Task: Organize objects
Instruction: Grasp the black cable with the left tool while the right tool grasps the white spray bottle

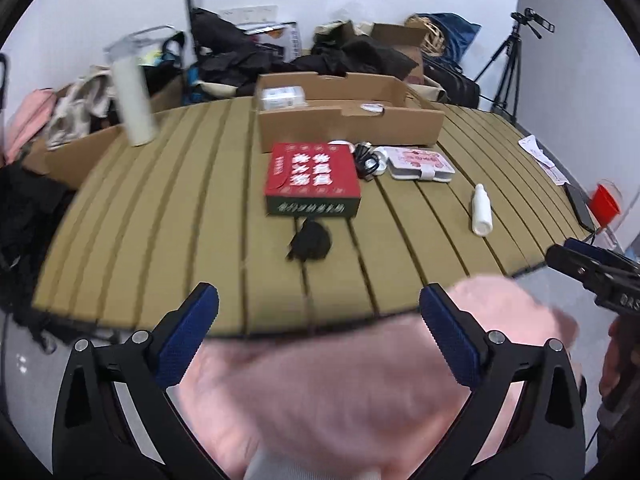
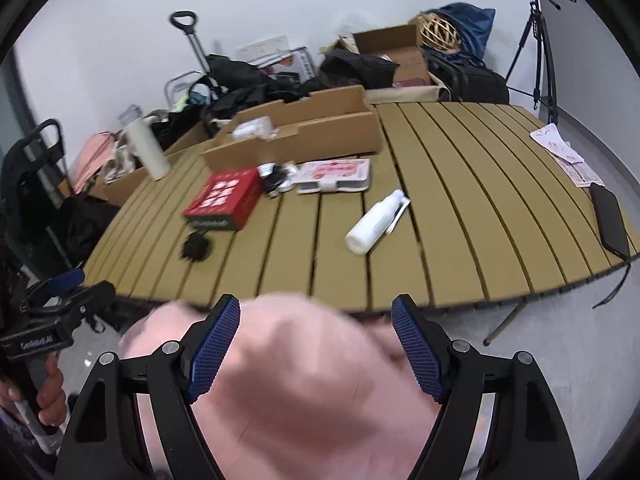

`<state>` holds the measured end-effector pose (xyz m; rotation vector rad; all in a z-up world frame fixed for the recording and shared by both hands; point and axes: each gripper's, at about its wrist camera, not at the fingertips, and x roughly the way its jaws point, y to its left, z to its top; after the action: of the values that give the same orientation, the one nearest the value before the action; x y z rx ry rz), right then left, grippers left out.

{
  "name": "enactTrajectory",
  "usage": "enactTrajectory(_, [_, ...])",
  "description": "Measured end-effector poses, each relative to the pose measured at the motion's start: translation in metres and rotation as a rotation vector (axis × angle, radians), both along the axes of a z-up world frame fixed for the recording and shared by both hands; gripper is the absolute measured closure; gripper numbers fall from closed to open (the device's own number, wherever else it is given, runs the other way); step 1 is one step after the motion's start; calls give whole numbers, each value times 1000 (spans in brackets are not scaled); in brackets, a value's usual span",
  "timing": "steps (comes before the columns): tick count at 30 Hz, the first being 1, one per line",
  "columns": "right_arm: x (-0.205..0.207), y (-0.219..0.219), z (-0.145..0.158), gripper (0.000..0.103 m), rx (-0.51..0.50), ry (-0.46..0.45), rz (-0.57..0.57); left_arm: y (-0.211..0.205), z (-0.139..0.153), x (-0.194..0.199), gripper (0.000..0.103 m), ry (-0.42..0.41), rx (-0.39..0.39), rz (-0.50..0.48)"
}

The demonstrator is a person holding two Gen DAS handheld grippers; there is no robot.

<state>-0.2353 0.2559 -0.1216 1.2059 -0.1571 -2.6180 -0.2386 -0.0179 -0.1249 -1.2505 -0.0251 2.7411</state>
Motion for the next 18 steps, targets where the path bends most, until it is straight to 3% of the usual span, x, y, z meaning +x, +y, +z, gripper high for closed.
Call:
enactTrajectory(4, [-58,7,-20,21,2,-51,-53,2,-36,-60,19,-83,-30,2])
enactTrajectory(8, [-109,6,-45,21,26,-120,-93,2,-58,-89,25,-121,-67,28])
enactTrajectory(10, [-123,3,-55,23,50,-151,-99,-1,-67,-97,48,-156,-59,42])
enactTrajectory(13, [-131,-1,-70,43,63,-181,-90,-3,-72,-100,72,-143,-79,52])
enactTrajectory(17, [-131,-11,-72,64,140,-144,-73,-2,-70,-96,74,-124,-74,24])
enactTrajectory(18, [-131,-12,-71,64,152,-140,-66,-3,-70,-94,74,-124,-70,23])
